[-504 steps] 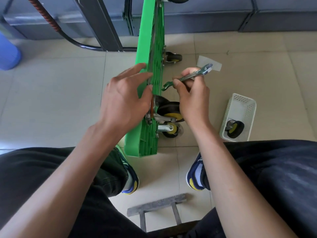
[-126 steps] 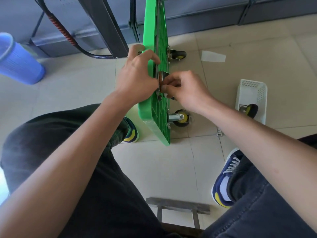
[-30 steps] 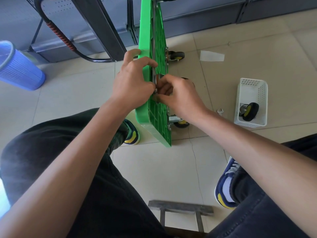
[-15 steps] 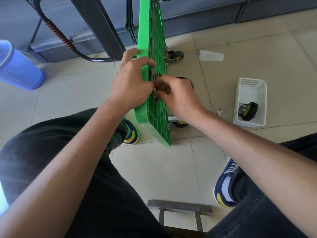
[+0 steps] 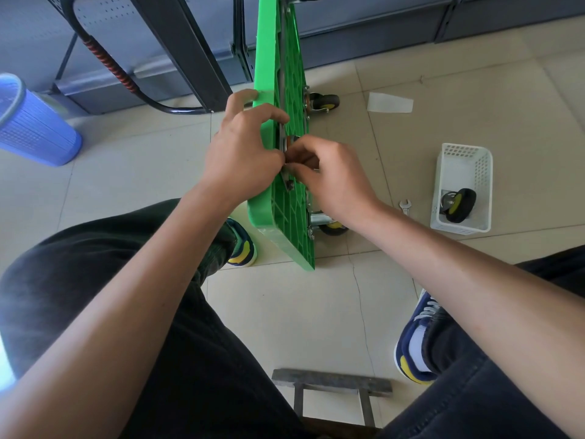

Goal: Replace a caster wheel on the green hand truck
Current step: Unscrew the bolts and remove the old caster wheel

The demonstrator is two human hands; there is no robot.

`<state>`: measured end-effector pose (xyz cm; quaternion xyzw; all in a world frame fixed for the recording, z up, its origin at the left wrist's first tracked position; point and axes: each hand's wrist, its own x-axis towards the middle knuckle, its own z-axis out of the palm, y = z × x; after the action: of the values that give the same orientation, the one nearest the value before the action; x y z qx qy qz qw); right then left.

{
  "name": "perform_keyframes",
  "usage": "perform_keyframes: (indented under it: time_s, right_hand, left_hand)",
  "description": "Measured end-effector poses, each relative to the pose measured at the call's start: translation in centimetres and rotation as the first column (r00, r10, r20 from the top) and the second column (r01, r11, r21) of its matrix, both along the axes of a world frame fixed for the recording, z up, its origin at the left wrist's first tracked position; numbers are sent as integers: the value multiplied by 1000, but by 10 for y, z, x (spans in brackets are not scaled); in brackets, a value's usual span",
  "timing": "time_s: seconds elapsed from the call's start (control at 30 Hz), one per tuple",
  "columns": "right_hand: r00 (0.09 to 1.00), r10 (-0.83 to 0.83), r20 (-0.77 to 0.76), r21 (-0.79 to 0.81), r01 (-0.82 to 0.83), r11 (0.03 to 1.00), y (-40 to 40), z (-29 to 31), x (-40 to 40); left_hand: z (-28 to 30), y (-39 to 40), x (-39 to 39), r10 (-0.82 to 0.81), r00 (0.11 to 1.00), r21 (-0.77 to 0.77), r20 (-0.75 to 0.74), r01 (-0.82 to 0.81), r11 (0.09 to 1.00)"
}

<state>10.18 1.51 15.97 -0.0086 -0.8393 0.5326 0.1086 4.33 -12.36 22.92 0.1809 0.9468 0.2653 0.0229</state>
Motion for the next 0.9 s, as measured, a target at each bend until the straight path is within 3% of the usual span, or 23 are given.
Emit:
perform_keyframes:
  time_s: [0.3, 0.5, 0.9]
  right_hand:
    - [1000, -9, -19, 58, 10, 998, 1, 0, 0]
    - [999, -11, -40, 188, 18, 982, 0, -6, -1]
    - [1000, -4, 3, 42, 4, 999, -2, -3, 0]
  left_hand:
    - [-1, 0, 0, 1, 1000, 4, 6, -1, 1000]
    - [-1, 0, 0, 6, 1000, -3, 0, -6, 1000]
    - [-1, 0, 0, -1, 1000, -8, -2, 1, 1000]
